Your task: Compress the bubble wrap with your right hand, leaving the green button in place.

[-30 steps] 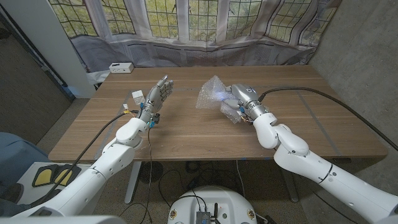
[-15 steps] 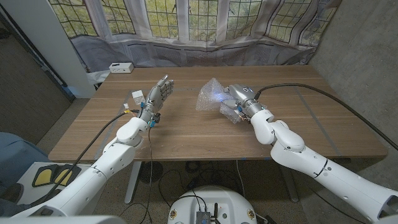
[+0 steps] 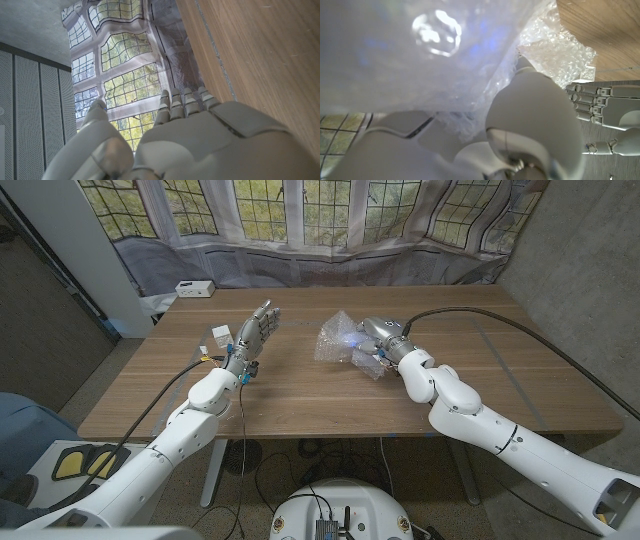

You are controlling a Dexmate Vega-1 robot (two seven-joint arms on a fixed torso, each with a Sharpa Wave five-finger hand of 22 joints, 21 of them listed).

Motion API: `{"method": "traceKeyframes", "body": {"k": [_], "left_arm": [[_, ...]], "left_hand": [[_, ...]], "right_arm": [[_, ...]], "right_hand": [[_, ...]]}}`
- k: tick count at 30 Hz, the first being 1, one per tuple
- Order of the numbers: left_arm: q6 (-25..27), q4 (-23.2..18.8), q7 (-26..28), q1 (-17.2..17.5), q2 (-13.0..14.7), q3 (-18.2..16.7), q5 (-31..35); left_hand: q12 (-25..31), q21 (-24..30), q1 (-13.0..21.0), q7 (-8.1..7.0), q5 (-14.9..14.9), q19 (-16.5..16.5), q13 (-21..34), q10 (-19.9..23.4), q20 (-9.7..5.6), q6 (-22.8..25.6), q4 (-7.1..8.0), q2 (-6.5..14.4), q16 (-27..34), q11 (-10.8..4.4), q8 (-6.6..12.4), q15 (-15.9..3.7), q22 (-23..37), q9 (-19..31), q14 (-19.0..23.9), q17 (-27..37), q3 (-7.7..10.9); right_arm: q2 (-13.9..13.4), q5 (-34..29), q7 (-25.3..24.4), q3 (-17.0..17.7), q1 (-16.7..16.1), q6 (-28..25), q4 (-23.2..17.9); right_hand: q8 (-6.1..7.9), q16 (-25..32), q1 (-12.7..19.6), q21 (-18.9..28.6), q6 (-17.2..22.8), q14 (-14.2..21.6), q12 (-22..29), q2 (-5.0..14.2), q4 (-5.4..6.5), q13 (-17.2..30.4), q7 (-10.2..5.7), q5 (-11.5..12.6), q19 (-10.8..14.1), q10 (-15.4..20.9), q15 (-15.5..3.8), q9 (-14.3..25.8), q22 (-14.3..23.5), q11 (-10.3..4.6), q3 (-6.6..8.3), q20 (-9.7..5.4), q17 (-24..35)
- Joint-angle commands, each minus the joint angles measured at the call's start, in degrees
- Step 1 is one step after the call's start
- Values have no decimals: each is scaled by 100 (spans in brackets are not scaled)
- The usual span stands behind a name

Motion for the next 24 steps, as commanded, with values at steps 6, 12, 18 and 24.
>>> {"method": "traceKeyframes", "body": {"k": [6,12,18,24], "left_arm": [[67,-62,46,-10,35,3,48],[67,-36,56,-10,10,0,25],[57,-38,75,10,5,-3,27],[48,-43,77,25,2,0,29]], "left_hand": [[5,20,18,-5,-19,-9,22,55,36,33,-36,59,15,15,14,37,12,17,37,14,10],[9,19,18,-11,-19,-11,22,68,38,29,-38,58,12,23,12,33,12,17,32,14,9],[7,19,19,-2,-19,-11,23,65,40,36,-40,58,13,15,14,37,12,17,34,14,9],[5,19,20,-8,-19,-11,23,62,40,38,-42,58,13,13,14,38,12,17,37,14,9]], "right_arm": [[145,-16,528,-332,385,-165,396],[185,-19,562,-431,467,-190,546],[216,-95,587,-554,541,-237,668],[231,-153,579,-629,575,-271,736]], "right_hand": [[-32,-28,-98,-55,-74,-29,-28,21,3,-2,8,2,-60,-73,5,10,8,28,-15,-262,16],[-39,-40,-119,-72,-80,-58,-40,15,-2,1,6,-1,-79,-91,28,9,9,39,-19,-255,12],[-63,-60,-134,-103,-127,-135,-64,10,-21,7,11,-4,-128,-141,28,9,10,22,-21,-234,19],[-87,-67,-159,-144,-185,-186,-93,2,-35,12,-2,-7,-196,-201,57,9,11,43,-30,-228,29]]}}
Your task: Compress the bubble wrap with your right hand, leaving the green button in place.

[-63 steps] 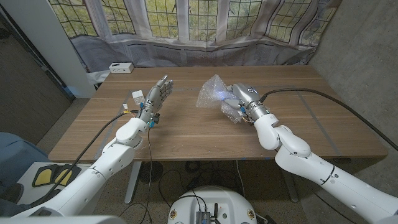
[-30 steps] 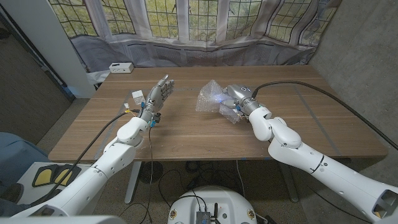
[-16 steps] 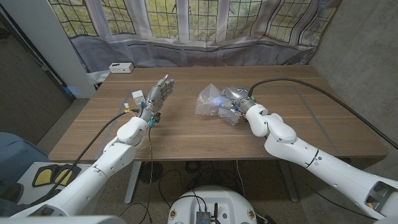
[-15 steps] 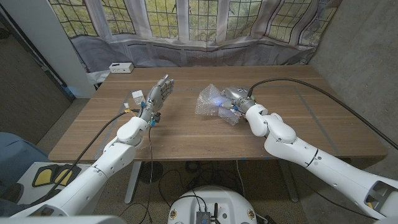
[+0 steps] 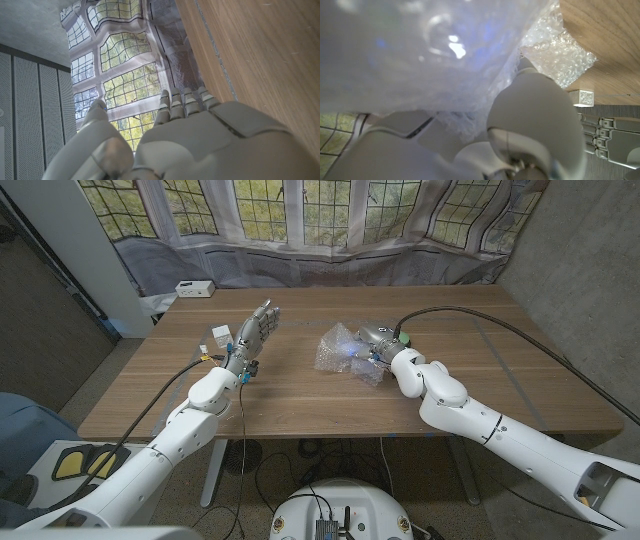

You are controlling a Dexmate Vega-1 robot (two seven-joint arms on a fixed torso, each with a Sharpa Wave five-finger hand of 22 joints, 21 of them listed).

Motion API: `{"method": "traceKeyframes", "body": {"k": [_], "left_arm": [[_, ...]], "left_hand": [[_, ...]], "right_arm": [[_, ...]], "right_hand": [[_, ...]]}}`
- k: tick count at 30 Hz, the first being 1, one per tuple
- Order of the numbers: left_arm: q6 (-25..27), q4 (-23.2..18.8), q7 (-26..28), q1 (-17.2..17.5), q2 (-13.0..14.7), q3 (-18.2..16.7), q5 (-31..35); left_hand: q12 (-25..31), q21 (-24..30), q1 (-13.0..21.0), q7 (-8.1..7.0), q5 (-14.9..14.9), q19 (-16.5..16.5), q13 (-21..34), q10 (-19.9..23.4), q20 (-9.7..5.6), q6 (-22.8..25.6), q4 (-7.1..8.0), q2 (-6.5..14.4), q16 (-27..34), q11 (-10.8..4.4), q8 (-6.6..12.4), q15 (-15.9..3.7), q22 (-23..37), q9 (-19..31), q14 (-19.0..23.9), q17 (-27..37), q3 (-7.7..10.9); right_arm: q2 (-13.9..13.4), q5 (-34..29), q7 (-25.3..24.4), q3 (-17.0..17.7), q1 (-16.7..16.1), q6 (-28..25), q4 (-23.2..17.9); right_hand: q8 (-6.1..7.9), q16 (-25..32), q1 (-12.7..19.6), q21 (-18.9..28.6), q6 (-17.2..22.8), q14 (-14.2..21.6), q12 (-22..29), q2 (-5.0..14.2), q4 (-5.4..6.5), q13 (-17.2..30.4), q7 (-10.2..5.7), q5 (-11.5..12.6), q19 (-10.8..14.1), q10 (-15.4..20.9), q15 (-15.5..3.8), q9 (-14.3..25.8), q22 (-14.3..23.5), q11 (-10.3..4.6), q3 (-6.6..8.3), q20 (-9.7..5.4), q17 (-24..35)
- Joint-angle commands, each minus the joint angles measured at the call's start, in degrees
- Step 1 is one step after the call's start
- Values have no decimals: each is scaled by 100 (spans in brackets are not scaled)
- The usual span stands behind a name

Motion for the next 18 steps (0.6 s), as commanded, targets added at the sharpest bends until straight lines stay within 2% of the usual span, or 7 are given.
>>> {"method": "traceKeyframes", "body": {"k": [1,6,13,18], "left_arm": [[1,3,13,27,-18,5,-12],[11,37,-25,15,-38,43,-18],[-1,28,-12,36,-40,45,-12],[-7,10,-6,54,-34,38,-15]], "left_hand": [[7,19,20,-7,-19,-11,23,36,41,37,-42,58,14,-12,14,35,12,17,39,14,9],[5,19,20,-7,-19,-12,23,33,41,39,-43,59,12,-10,14,37,12,17,37,14,8],[4,19,19,-5,-19,-13,24,32,39,44,-44,60,11,-2,15,39,12,17,35,14,8],[6,19,19,-7,-19,-13,24,38,38,45,-44,60,12,3,15,42,12,17,38,14,8]], "right_arm": [[54,-98,35,-190,120,-78,205],[68,-136,29,-246,122,-106,254],[78,-214,66,-314,118,-204,273],[72,-241,49,-324,97,-240,265]], "right_hand": [[-37,-28,-66,-27,-62,-62,-31,2,-14,13,4,-7,-46,-72,45,8,12,-4,-12,-274,13],[-54,-60,-65,-55,-111,-144,-60,7,-38,16,16,-7,-79,-132,34,8,10,-1,-2,-288,9],[-111,-148,-124,-162,-315,-375,-127,-35,-71,23,25,-20,-252,-282,92,11,6,36,-22,-221,-6],[-136,-241,-221,-294,-497,-666,-211,-78,-84,22,65,-43,-459,-484,238,18,3,61,-64,-155,-8]]}}
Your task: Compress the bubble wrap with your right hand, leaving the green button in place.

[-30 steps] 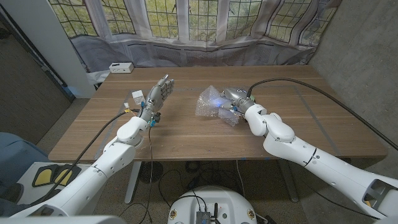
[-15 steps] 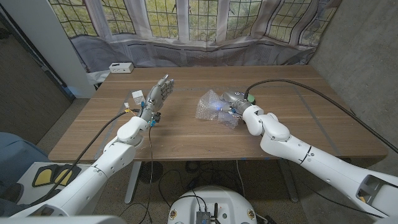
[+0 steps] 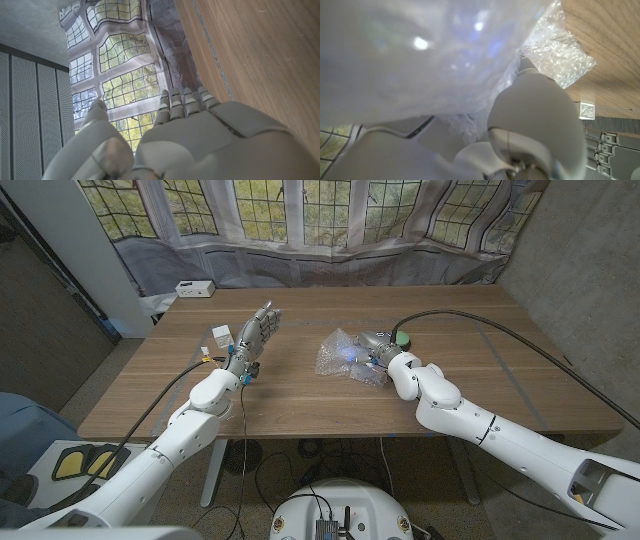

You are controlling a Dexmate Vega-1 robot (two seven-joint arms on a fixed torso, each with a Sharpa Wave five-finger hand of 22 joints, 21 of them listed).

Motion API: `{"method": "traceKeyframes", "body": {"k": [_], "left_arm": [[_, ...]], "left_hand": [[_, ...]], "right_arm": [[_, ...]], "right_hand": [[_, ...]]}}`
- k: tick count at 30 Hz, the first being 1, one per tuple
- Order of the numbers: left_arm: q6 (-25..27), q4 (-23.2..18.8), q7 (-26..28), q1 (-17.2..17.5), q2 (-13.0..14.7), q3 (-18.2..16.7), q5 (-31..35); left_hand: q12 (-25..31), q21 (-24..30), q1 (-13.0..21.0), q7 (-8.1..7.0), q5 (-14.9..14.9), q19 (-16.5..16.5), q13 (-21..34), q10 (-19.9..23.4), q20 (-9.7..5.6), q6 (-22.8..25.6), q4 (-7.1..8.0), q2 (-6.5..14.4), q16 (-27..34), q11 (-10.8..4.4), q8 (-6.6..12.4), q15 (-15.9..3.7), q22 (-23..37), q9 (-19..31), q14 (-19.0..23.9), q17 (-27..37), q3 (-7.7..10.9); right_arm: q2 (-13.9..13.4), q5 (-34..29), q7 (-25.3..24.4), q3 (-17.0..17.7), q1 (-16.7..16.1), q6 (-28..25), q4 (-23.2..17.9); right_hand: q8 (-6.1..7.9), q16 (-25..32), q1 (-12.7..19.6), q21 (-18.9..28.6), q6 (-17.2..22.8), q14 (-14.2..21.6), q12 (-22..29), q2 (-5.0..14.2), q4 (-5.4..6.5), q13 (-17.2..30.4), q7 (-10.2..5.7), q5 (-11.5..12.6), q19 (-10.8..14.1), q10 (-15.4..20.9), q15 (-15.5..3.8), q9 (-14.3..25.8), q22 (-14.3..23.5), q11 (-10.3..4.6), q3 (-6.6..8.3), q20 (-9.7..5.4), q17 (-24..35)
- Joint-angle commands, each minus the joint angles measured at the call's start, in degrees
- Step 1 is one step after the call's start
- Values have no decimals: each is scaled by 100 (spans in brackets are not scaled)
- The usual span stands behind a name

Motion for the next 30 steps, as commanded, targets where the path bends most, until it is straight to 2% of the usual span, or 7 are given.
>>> {"method": "traceKeyframes", "body": {"k": [1,8,10,20,26,28,30], "left_arm": [[-9,-12,-6,34,-1,7,-13],[18,-61,24,74,10,2,-21],[16,-62,32,92,6,-1,-30],[4,-82,40,131,5,-7,-43],[32,-88,31,131,7,-1,-60],[24,-80,32,128,-3,1,-61],[28,-79,33,125,-2,5,-54]], "left_hand": [[4,19,19,-10,-19,-13,24,35,40,46,-44,60,12,0,15,41,12,18,37,14,8],[6,19,19,-7,-19,-14,24,41,39,48,-45,60,13,-10,15,40,12,18,40,15,7],[9,19,20,-6,-19,-13,24,50,37,52,-46,61,12,-15,16,39,12,18,39,14,8],[7,19,26,-1,-18,-14,24,48,41,62,-47,74,13,2,19,48,12,18,44,14,15],[7,20,32,-1,-18,-12,24,49,39,63,-48,85,12,3,18,47,12,18,43,14,21],[6,21,34,-7,-18,-9,24,47,48,63,-48,88,14,-4,18,50,12,18,48,14,23],[7,23,36,-15,-18,-5,24,51,88,66,-49,93,16,-17,18,53,13,18,53,14,25]], "right_arm": [[8,-99,7,-84,-10,-116,34],[17,-194,103,-152,4,-227,23],[33,-182,78,-147,-17,-234,25],[-12,-241,225,-179,-13,-301,-49],[-28,-352,414,-245,39,-395,-74],[-40,-407,430,-268,42,-407,-85],[-56,-427,454,-274,44,-392,-88]], "right_hand": [[-24,-67,-89,-82,-160,-193,-58,-40,-49,6,10,-17,-122,-141,83,17,18,14,-21,-236,3],[-61,-199,-188,-293,-576,-594,-158,-134,-101,-10,35,-45,-412,-436,154,24,13,73,-68,-129,-50],[-61,-256,-265,-445,-851,-850,-231,-169,-115,-22,8,-55,-602,-703,213,29,12,73,-93,-60,-104],[-75,-305,-698,-808,-1636,-1448,-292,-264,-12,-57,72,-56,-937,-1324,386,30,10,176,-243,88,-235],[-44,-364,-1146,-1366,-2150,-2315,-311,-283,101,-85,84,-51,-1736,-1967,656,30,14,287,-416,467,-348],[-36,-380,-1215,-1541,-2264,-2616,-313,-266,102,-93,42,-43,-1981,-2174,696,31,16,448,-440,545,-397],[-28,-370,-1276,-1718,-2373,-2851,-325,-242,96,-102,-29,-36,-2217,-2427,722,32,18,409,-457,751,-458]]}}
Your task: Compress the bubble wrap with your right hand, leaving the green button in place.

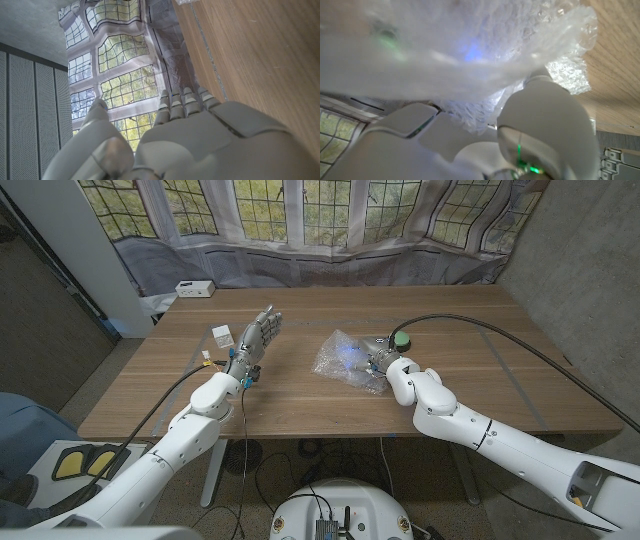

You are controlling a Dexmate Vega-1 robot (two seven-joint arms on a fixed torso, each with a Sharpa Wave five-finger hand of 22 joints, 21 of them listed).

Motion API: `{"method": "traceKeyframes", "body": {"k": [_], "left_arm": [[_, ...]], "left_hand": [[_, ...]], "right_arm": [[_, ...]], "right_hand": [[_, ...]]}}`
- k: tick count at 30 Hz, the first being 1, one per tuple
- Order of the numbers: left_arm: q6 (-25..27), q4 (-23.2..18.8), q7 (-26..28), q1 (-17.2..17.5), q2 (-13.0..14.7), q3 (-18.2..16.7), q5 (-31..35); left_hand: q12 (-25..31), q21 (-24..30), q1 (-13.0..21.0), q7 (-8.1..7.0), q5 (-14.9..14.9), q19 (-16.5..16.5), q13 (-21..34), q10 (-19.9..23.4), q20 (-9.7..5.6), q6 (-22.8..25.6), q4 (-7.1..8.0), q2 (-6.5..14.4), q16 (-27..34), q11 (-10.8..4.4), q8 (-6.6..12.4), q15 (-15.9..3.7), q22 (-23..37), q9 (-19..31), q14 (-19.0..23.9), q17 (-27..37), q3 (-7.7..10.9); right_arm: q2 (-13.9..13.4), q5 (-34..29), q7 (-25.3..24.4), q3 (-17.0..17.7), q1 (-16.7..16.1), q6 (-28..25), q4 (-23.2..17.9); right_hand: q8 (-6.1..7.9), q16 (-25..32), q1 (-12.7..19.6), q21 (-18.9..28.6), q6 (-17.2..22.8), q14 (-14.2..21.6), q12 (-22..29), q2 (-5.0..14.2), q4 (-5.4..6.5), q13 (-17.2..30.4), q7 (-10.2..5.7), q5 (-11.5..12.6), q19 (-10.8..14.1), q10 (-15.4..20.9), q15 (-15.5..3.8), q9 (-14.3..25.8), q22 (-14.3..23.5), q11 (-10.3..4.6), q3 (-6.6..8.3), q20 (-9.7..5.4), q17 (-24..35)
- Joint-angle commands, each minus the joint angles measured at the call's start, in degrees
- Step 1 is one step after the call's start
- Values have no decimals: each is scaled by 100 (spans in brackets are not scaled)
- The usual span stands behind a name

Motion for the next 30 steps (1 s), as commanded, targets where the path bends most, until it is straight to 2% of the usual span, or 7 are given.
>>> {"method": "traceKeyframes", "body": {"k": [1,4,7,11,18,22,30], "left_arm": [[27,-13,1,9,-3,6,-16],[40,-15,9,3,4,11,-3],[51,-16,1,-6,6,12,-9],[76,-18,0,-20,18,18,-1],[116,-23,4,-38,34,19,2],[145,-20,-17,-57,40,28,-9],[133,20,-52,-93,20,45,-15]], "left_hand": [[8,23,13,-17,-18,-5,24,54,114,67,-26,72,18,-19,18,17,13,18,28,14,2],[6,23,15,-22,-19,-4,25,51,123,75,-26,75,22,-28,21,18,13,18,39,14,4],[9,24,18,-36,-19,-3,25,59,134,72,-27,81,20,-53,19,21,13,18,37,15,8],[8,23,19,-44,-19,-4,25,60,148,67,-27,84,21,-35,16,19,14,18,41,15,9],[5,23,21,-40,-20,-5,25,53,150,75,-28,88,22,-47,18,20,14,18,48,15,12],[5,23,23,-48,-20,-5,25,55,156,74,-28,91,23,-39,17,22,15,18,52,15,14],[6,27,28,-51,-20,5,26,60,158,70,-29,102,22,-27,15,27,15,18,53,15,20]], "right_arm": [[-52,-160,177,-69,27,-73,-57],[-57,-350,168,-138,32,-117,-54],[-48,-336,225,-109,24,-120,-68],[-44,-322,322,-78,37,-115,-77],[-49,-64,41,152,-122,-9,-128],[-68,125,-197,305,-235,86,-187],[-116,644,-570,658,-451,266,-325]], "right_hand": [[35,-28,-159,-367,-224,-513,-26,40,13,-10,-122,7,-519,-456,87,20,17,10,-69,291,-108],[36,-21,-381,-773,-472,-957,0,70,57,-27,-238,8,-1121,-774,191,21,23,-22,-133,524,-244],[37,-10,-714,-1061,-713,-1302,-4,105,171,-47,-323,8,-1454,-1102,238,21,34,-25,-225,784,-364],[11,0,-1152,-1455,-1225,-1826,-19,85,289,-86,-319,4,-1888,-1623,331,4,45,-10,-366,859,-539],[37,26,-1422,-1586,-1352,-1962,1,89,396,-106,-306,3,-2005,-1727,359,1,50,50,-451,919,-594],[213,93,-1724,-1658,-931,-1923,54,142,528,-134,-239,7,-1953,-1703,330,3,54,60,-527,844,-654],[93,115,-1919,-1720,-1219,-1925,64,223,608,-158,-227,8,-1909,-1731,344,-3,54,104,-555,628,-708]]}}
